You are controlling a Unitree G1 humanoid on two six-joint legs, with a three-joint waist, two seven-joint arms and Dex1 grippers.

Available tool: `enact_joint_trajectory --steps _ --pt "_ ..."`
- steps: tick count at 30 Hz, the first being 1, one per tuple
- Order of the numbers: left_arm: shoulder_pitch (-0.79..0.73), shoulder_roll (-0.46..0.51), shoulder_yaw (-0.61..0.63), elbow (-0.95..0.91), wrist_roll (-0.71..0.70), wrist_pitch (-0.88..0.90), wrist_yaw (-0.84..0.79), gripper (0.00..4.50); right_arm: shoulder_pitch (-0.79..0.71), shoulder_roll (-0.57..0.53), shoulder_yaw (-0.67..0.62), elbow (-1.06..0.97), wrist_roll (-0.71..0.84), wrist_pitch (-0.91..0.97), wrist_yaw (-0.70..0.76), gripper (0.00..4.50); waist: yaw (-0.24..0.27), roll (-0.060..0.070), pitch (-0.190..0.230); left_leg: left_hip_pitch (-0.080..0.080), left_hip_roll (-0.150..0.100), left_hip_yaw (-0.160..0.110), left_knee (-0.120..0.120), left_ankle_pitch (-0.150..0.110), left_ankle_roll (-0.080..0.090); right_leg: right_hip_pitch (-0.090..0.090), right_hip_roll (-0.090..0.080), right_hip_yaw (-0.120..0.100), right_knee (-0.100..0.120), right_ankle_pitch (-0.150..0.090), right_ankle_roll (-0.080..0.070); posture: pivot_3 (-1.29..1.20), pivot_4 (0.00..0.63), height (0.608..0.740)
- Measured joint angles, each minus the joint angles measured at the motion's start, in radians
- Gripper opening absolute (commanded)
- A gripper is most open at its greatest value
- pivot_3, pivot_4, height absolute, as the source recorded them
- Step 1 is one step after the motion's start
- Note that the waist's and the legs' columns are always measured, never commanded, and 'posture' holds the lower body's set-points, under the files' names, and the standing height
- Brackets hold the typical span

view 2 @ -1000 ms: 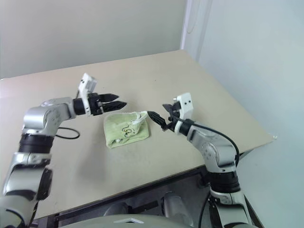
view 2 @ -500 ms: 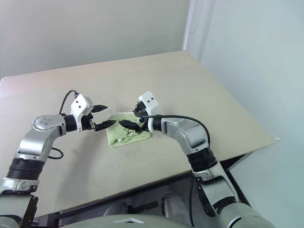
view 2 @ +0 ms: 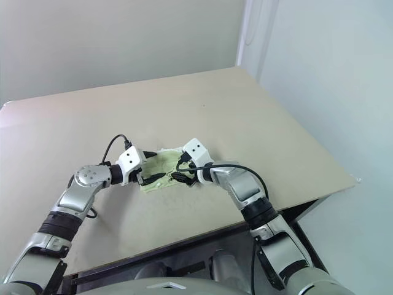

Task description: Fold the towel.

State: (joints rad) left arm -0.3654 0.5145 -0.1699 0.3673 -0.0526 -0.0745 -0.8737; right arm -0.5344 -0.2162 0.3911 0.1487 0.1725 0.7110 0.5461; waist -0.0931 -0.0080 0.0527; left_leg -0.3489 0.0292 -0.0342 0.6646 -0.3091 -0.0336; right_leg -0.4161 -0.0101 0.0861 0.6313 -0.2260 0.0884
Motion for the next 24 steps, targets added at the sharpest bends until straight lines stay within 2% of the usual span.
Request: enact_joint_trajectory --steps 3,10,17,24 --pt "-0.005 -0.019 0.002 0.052 0.0 -0.037 0.002 4.18 0.017 0.0 0.015 0.0 -0.033 -0.025 -0.002 4.3 0.0 0.0 -0.001 0.013 0.0 0.0 -0.001 0.0 0.0 0.013 0.0 0.0 -0.001 -0.003 -0.002 0.0 0.0 0.74" --pt "-0.039 -0.028 0.043 0.138 -0.07 -0.022 -0.094 4.18 0.023 0.018 -0.037 0.003 -0.023 -0.051 0.003 4.3 -0.004 0.0 -0.001 0.011 0.0 -0.002 0.0 0.0 0.0 0.012 0.001 0.0 0.0 -0.003 -0.002 0.0 0.0 0.74" --pt "-0.046 0.019 0.116 0.088 -0.213 0.173 -0.228 4.18 0.008 0.059 -0.243 -0.111 0.172 -0.04 0.08 4.3 -0.006 -0.001 0.0 0.008 0.0 -0.002 -0.002 -0.001 0.001 0.008 0.001 0.0 -0.001 -0.002 0.003 0.0 0.0 0.74" --pt "-0.074 0.074 0.224 -0.09 -0.358 0.422 -0.226 4.18 0.004 0.011 -0.24 -0.234 0.244 -0.041 0.202 4.3 -0.005 0.0 0.0 0.008 0.0 -0.002 -0.003 -0.001 0.001 0.008 0.001 0.0 -0.001 -0.004 0.0 0.0 0.0 0.74"
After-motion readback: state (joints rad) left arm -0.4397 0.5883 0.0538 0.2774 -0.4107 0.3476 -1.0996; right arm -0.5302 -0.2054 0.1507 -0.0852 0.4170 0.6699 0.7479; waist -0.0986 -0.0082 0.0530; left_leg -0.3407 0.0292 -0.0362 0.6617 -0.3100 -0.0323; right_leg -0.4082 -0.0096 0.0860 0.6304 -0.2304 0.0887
